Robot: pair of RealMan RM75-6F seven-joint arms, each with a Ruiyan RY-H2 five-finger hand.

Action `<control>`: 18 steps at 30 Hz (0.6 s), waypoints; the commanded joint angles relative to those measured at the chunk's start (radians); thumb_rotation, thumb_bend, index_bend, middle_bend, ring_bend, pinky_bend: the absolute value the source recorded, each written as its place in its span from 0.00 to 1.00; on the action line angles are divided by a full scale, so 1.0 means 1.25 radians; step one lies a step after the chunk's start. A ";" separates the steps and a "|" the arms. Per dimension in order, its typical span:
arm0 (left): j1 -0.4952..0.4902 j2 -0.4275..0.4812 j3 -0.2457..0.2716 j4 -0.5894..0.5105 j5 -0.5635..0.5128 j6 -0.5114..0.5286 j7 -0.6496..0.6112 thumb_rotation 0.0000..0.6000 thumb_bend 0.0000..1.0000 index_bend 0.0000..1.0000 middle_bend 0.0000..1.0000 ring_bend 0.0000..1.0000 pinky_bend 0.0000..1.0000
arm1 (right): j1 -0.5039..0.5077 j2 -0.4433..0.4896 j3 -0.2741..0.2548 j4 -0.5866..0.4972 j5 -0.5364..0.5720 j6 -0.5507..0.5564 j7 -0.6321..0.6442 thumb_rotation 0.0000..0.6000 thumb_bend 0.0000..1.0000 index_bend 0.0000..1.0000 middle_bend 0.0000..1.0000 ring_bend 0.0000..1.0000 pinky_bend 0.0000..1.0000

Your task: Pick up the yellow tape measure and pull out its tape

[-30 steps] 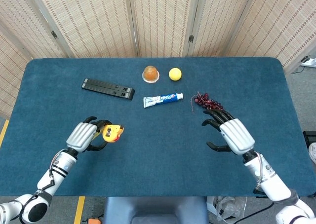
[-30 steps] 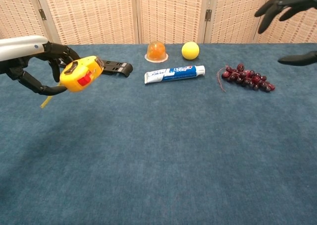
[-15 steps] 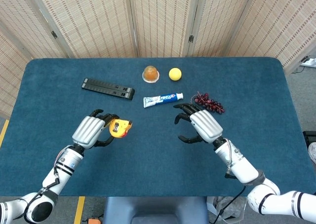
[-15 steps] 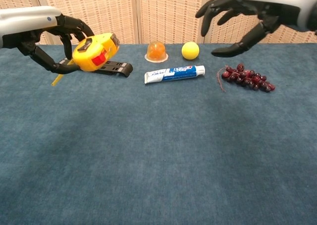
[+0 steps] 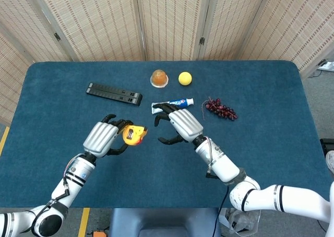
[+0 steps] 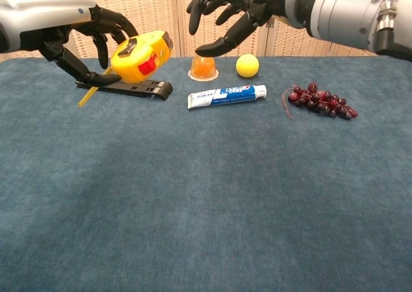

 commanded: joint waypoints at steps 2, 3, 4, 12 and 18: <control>-0.009 0.000 -0.002 -0.007 -0.009 0.004 0.005 1.00 0.39 0.49 0.50 0.44 0.18 | 0.015 -0.013 0.002 0.008 0.017 -0.002 0.004 1.00 0.29 0.44 0.16 0.12 0.14; -0.011 -0.001 -0.002 -0.009 -0.010 0.005 0.007 1.00 0.39 0.49 0.50 0.44 0.18 | 0.018 -0.014 0.002 0.010 0.019 -0.002 0.005 1.00 0.29 0.44 0.16 0.12 0.14; -0.013 -0.001 -0.001 -0.011 -0.010 0.007 0.009 1.00 0.39 0.49 0.50 0.44 0.18 | 0.021 -0.016 0.003 0.012 0.020 -0.001 0.005 1.00 0.29 0.44 0.16 0.12 0.14; -0.021 -0.003 0.009 -0.028 0.002 0.024 0.021 1.00 0.39 0.49 0.50 0.44 0.17 | 0.039 -0.018 0.010 0.016 0.039 0.006 0.016 1.00 0.29 0.44 0.16 0.11 0.14; -0.028 -0.009 0.013 -0.036 0.001 0.033 0.031 1.00 0.39 0.49 0.50 0.44 0.17 | 0.051 -0.018 0.005 0.017 0.055 0.004 0.013 1.00 0.29 0.45 0.16 0.11 0.14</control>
